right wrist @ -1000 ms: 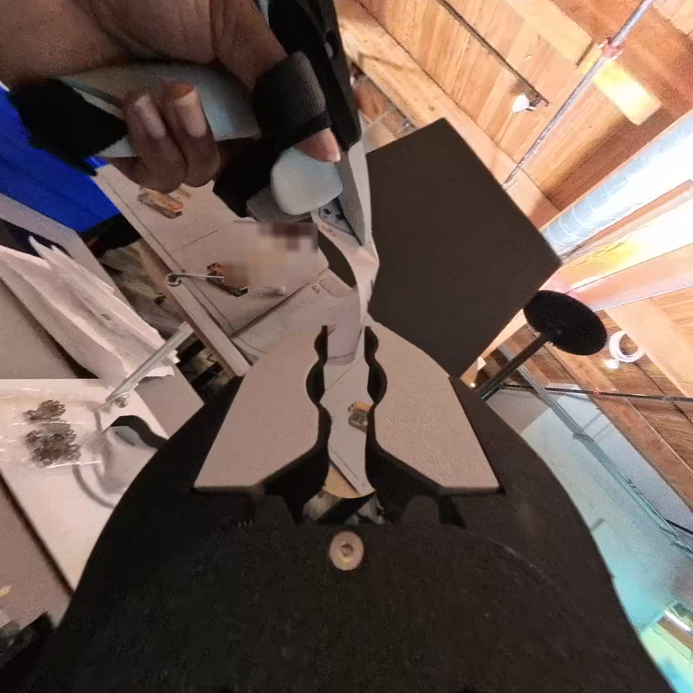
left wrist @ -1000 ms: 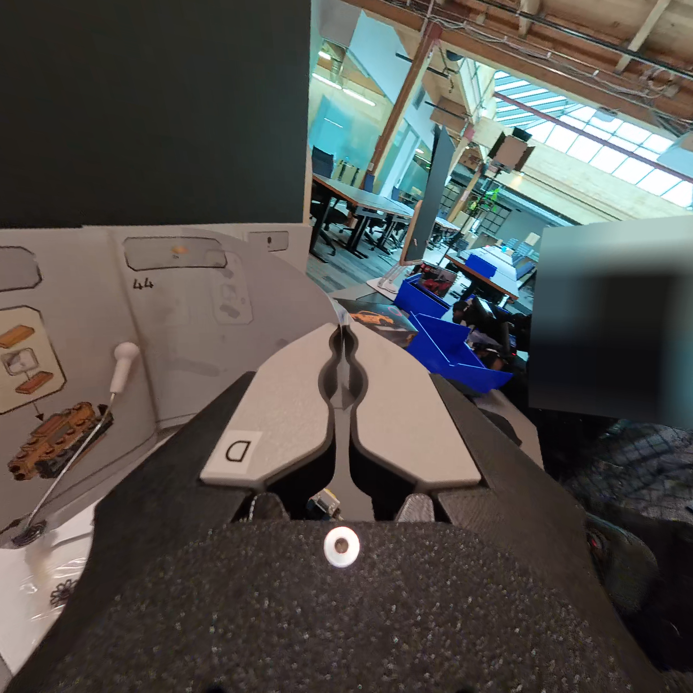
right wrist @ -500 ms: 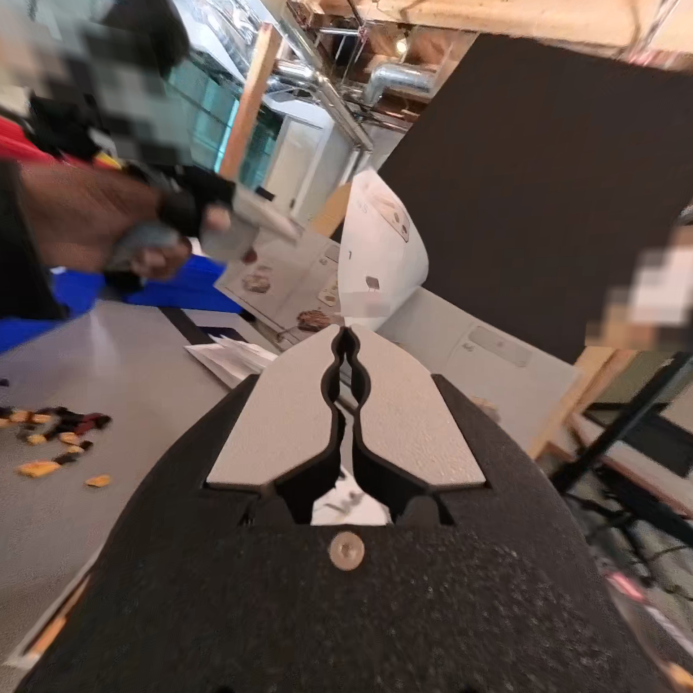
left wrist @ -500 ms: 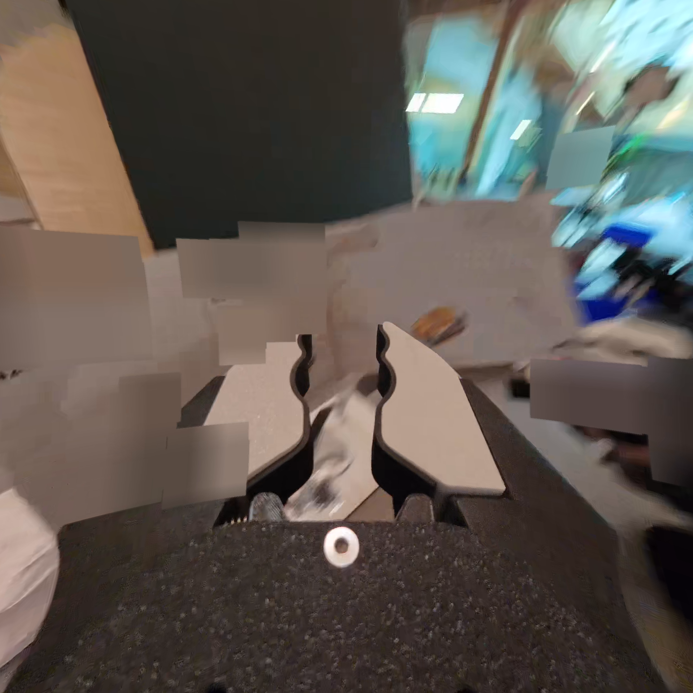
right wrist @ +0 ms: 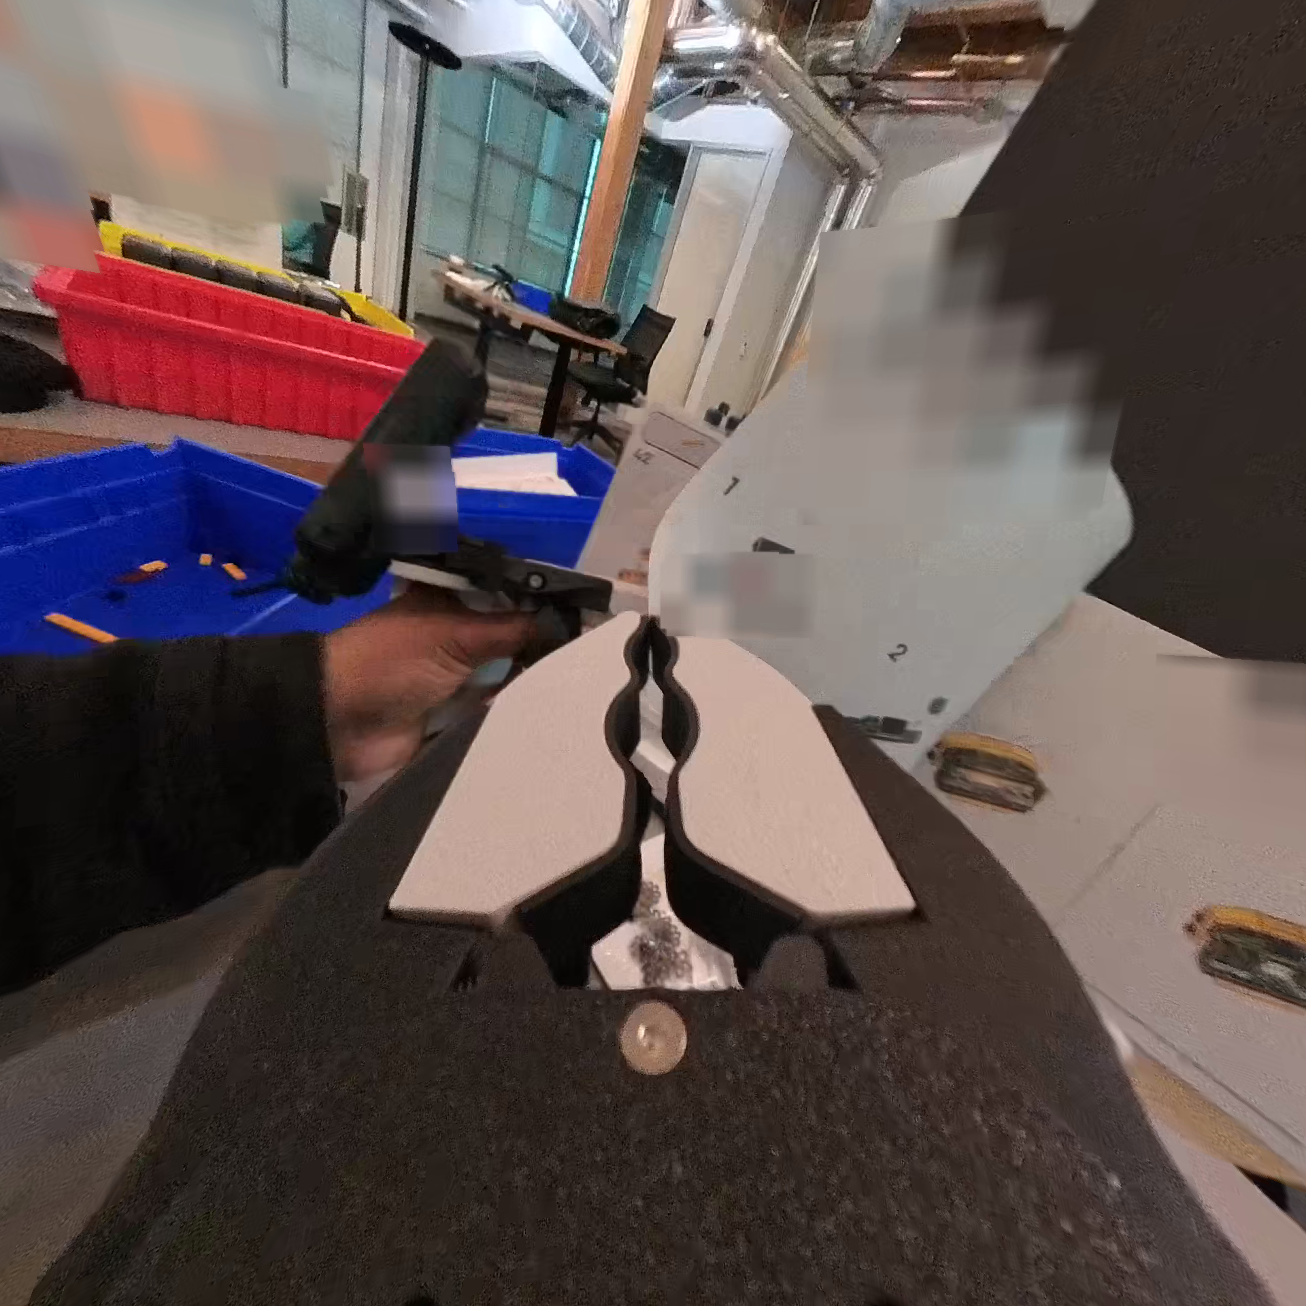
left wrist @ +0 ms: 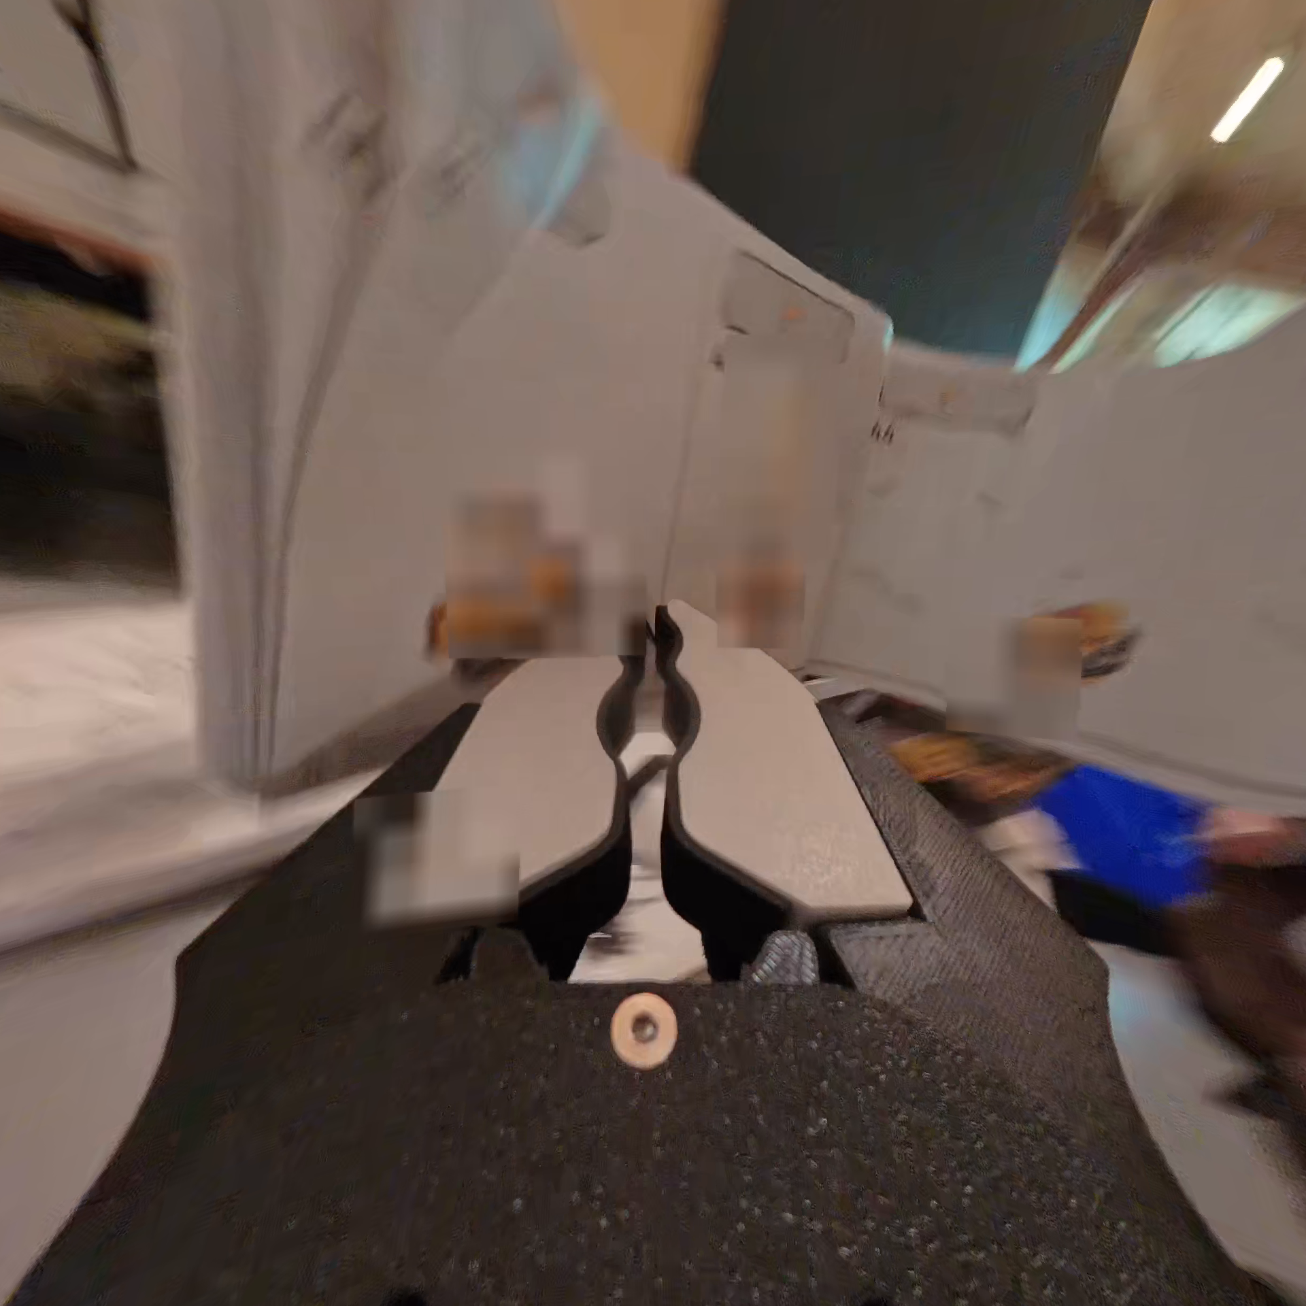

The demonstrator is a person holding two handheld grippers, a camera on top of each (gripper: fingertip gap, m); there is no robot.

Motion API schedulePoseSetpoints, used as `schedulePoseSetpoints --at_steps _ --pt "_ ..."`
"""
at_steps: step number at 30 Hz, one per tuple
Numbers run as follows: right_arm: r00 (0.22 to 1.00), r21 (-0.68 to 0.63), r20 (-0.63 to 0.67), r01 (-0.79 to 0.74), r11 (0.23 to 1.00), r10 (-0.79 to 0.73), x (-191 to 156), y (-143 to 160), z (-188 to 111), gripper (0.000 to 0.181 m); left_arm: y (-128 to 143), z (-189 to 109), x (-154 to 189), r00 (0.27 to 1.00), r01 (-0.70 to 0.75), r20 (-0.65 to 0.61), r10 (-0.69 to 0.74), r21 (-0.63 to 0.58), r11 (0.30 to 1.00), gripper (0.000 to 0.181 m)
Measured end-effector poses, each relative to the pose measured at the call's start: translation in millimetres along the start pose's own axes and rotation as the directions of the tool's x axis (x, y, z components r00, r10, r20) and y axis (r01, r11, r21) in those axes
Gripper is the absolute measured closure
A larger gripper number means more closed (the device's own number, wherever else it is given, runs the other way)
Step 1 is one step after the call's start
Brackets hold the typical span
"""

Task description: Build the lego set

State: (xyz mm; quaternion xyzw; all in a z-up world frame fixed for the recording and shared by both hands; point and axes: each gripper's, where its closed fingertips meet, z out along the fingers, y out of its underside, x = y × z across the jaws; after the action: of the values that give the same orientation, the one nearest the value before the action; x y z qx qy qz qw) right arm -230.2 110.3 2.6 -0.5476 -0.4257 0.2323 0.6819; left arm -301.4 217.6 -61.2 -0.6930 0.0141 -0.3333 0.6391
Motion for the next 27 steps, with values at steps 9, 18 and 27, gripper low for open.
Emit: schedulePoseSetpoints --at_steps 9,18,27 --pt "0.996 -0.270 0.055 0.088 0.959 -0.075 -24.0 53.3 110.1 0.181 22.5 -14.9 -11.8 0.844 0.494 -0.296 -0.447 0.106 0.863 0.179" --pt "0.991 -0.373 0.094 0.125 0.919 -0.097 -32.4 70.4 155.9 0.177 31.4 -14.1 -16.5 0.787 0.582 -0.343 -0.513 0.137 0.801 0.177" --pt "0.941 -0.131 0.338 0.078 0.988 -0.029 -66.6 14.0 135.0 0.146 28.3 -13.4 -16.9 0.801 0.564 -0.330 -0.499 0.139 0.814 0.178"
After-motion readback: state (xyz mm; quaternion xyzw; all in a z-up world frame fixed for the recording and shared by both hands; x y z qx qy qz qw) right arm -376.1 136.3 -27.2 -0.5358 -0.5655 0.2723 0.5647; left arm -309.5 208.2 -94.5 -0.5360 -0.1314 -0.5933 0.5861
